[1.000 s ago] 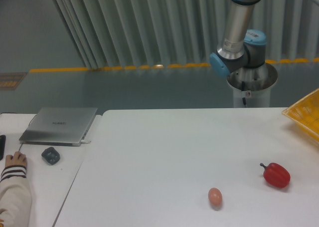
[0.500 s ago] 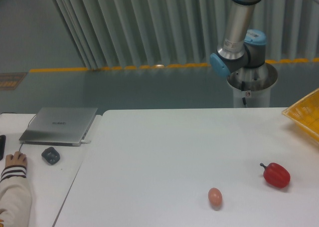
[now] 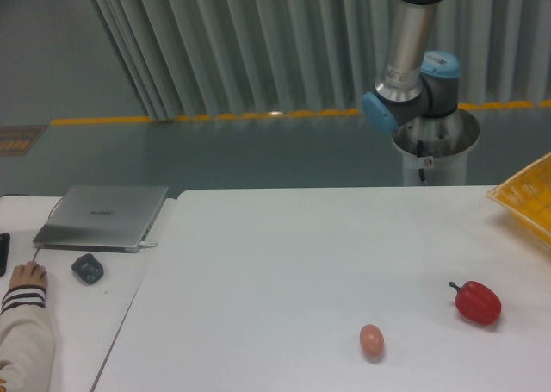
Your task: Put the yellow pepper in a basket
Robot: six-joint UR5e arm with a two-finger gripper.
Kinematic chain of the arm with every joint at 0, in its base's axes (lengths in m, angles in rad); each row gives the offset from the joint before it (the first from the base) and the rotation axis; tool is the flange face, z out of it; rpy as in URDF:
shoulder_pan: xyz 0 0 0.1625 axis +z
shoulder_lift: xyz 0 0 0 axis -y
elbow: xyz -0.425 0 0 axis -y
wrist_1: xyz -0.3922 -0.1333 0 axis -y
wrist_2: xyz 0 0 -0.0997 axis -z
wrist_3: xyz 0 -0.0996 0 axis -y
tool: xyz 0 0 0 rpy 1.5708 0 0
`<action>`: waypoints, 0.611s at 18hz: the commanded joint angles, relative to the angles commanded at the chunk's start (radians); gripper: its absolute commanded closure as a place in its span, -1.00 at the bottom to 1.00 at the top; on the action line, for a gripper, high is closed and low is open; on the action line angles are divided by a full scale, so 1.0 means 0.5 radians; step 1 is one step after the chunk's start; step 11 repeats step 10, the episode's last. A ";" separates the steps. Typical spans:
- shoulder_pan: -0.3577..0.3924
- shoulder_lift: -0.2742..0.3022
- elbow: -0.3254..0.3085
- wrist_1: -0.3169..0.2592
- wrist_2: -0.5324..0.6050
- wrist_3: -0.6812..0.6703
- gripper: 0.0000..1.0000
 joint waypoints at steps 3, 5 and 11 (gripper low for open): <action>0.003 -0.025 0.037 -0.065 0.000 0.145 -1.00; 0.000 -0.028 0.040 -0.065 -0.003 0.145 -1.00; -0.003 -0.025 0.040 -0.068 -0.021 0.145 -1.00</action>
